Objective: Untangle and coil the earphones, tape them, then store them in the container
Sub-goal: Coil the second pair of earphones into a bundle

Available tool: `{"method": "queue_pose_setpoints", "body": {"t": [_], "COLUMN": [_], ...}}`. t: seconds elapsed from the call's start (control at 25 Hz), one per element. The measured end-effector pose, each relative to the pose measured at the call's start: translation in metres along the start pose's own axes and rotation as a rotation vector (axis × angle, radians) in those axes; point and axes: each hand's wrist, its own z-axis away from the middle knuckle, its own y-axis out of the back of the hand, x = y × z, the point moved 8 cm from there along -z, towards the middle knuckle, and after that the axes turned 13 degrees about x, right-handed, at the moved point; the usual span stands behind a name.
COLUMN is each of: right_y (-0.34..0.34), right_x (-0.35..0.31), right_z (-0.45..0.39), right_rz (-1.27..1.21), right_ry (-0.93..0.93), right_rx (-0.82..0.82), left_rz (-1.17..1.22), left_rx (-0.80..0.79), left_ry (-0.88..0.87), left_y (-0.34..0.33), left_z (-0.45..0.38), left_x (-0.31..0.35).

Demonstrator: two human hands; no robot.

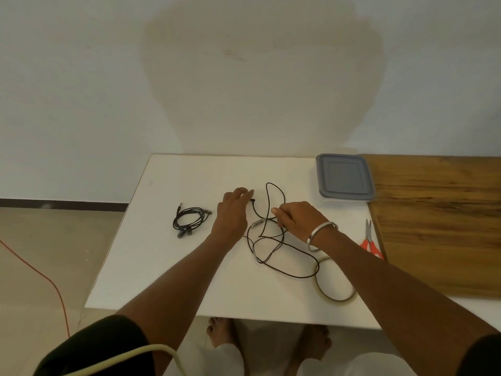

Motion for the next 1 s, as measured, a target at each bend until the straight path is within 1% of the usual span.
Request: {"method": "queue_pose_setpoints", "body": {"t": [0.08,0.12,0.24,0.4,0.48,0.56,0.64,0.76,0.8,0.88,0.96,1.0], "right_y": [0.002,0.003,0.007,0.009,0.012,0.020,0.027,0.040,0.045,0.056,0.062,0.063], "right_x": [0.002,0.004,0.007,-0.002,-0.011,-0.023,-0.036,-0.058,-0.066,-0.084,-0.101,-0.107], "right_z": [-0.004,-0.006,-0.013,-0.016,-0.016,-0.019,-0.020,-0.018,-0.016,-0.013,-0.010,-0.009], "right_rz": [-0.022,-0.032,-0.094,-0.133,-0.120,-0.135,-0.181,-0.246,-0.210,-0.062,0.031,0.043], "right_ry": [-0.006,-0.014,-0.035,0.007,0.033,0.048,0.043,0.010,0.016,0.078,0.152,0.175], "right_rx": [0.062,0.094,0.183,0.264,0.305,0.352,0.375,0.407,0.427,0.426,0.355,0.306], "left_rz": [-0.042,-0.046,-0.034,-0.085,-0.037,0.002,0.044,0.114,0.147,0.235,0.359,0.432], "left_rx": [-0.078,-0.080,-0.029,-0.077,-0.046,0.020,0.090,0.152,0.166,0.176,0.165,0.159], "left_ry": [-0.104,-0.129,-0.137,-0.158,-0.123,-0.121,-0.160,-0.219,-0.228,-0.241,-0.215,-0.175], "left_y": [-0.012,-0.015,-0.010,0.002,0.021,0.050,0.080,0.122,0.135,0.159,0.179,0.187], "left_z": [-0.006,-0.008,-0.013,-0.010,-0.012,-0.017,-0.021,-0.020,-0.020,-0.017,-0.014,-0.014], "left_x": [0.006,0.007,0.004,0.000,-0.001,0.004,0.014,0.029,0.032,0.038,0.039,0.037]}}
